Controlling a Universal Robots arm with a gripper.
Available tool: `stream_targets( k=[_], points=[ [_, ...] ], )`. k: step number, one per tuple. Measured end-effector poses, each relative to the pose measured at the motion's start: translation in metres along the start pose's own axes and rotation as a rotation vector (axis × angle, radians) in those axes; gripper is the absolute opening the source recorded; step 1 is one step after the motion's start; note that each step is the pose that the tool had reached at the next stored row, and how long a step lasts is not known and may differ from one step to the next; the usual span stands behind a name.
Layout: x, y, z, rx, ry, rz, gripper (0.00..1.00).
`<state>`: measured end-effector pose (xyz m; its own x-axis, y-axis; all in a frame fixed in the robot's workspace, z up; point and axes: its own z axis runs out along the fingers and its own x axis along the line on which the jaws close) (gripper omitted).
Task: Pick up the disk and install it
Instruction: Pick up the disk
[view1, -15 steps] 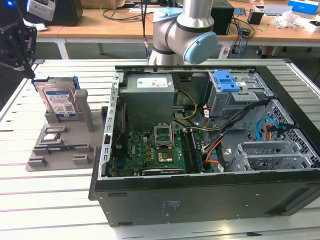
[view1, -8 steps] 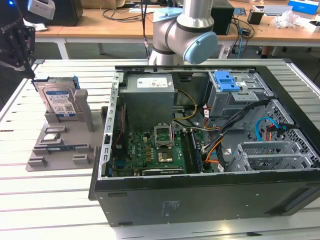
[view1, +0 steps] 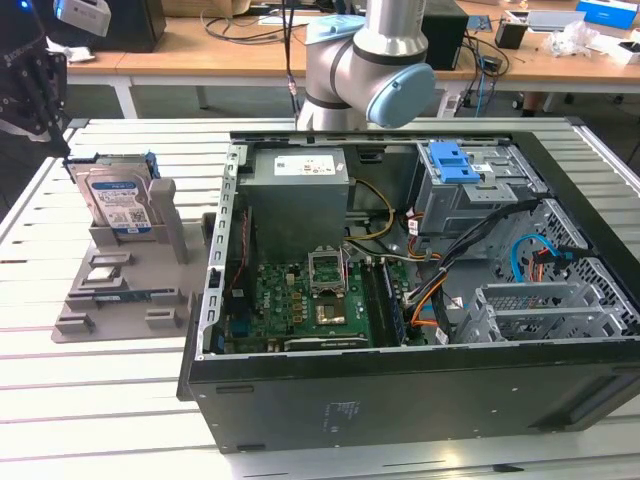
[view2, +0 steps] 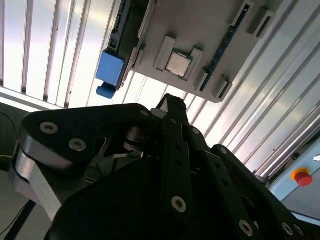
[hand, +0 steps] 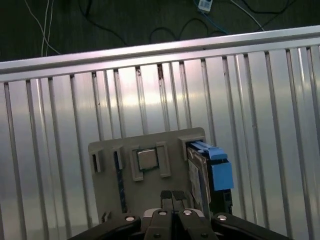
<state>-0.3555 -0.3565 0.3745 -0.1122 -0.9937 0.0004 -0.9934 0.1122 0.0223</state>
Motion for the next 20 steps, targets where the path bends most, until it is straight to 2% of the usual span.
stream_targets(
  k=[18, 20],
  points=[
    [0.0000, 0.0000, 0.0000, 0.0001, 0.0032, -0.142, 0.11],
    [0.0000, 0.0000, 0.0000, 0.0000, 0.0032, -0.144, 0.11]
  ],
)
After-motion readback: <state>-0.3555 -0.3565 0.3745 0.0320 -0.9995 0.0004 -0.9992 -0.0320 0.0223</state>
